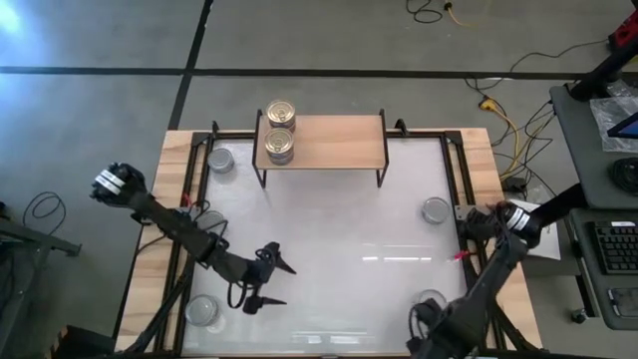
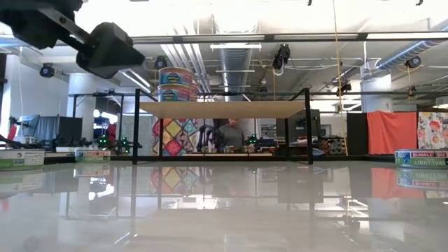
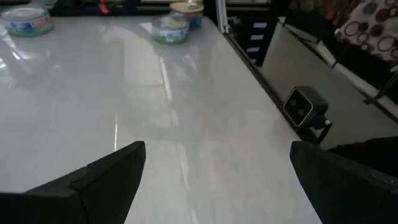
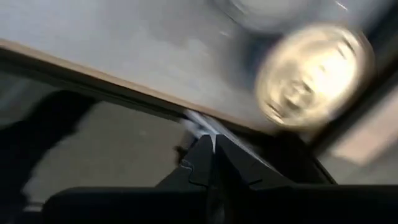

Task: Stack canned seafood by type on shelf
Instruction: Stack the blue-pink tuna can on top of the other blue-pink tuna on the shelf

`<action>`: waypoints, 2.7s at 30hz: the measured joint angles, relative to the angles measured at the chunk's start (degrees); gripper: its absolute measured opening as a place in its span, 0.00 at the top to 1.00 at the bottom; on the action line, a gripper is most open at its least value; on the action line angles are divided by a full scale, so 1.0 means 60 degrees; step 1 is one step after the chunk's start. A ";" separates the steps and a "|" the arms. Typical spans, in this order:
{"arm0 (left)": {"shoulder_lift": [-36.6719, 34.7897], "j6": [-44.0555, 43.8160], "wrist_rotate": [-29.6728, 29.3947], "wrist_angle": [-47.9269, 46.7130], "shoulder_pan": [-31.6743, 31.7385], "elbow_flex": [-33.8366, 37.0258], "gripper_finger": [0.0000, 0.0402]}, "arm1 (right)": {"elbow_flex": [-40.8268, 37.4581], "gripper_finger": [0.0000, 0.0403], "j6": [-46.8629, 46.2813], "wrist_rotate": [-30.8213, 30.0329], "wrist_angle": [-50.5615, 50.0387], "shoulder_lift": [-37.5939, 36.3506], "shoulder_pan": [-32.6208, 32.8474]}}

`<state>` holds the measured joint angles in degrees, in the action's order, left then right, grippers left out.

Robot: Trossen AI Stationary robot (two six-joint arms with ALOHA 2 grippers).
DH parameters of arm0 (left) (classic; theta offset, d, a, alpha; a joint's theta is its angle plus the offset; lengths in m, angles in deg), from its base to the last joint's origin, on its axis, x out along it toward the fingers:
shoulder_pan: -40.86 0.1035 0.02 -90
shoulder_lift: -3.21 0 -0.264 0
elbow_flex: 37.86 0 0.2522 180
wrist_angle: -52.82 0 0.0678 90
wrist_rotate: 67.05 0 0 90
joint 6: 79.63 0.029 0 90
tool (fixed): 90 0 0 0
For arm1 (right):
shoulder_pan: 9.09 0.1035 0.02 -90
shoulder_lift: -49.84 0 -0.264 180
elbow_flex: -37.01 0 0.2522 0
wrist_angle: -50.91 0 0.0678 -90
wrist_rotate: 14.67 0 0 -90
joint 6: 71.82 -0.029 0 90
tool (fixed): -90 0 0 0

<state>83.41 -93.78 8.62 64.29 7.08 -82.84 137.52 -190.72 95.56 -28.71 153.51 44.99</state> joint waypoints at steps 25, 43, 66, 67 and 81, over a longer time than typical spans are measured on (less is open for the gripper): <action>0.0114 -0.0011 -0.0273 -0.0161 -0.0015 0.0000 0.04 | -0.2041 0.97 0.0265 0.0144 0.2158 0.0016 -0.0032; 0.0114 -0.0317 -0.0027 -0.0141 -0.0015 0.0000 0.06 | -0.1874 0.97 0.6872 -0.5617 0.3632 0.0074 -0.3461; 0.3066 -0.0508 0.0000 0.1099 0.0381 -0.0912 0.07 | -0.1024 0.97 0.8164 -0.5356 0.1333 0.0054 -0.2831; 0.3257 -0.0431 0.0076 0.1089 0.0426 -0.1082 0.07 | -0.1117 0.97 0.7996 -0.5348 0.1439 0.0072 -0.2717; 0.4154 0.0029 0.1125 0.0487 0.1126 -0.2271 0.07 | -0.1465 0.97 1.0227 -0.6780 0.1821 0.0617 -0.3675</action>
<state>108.33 -93.60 15.38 67.21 13.84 -96.47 128.73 -129.36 54.89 -17.79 157.21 22.94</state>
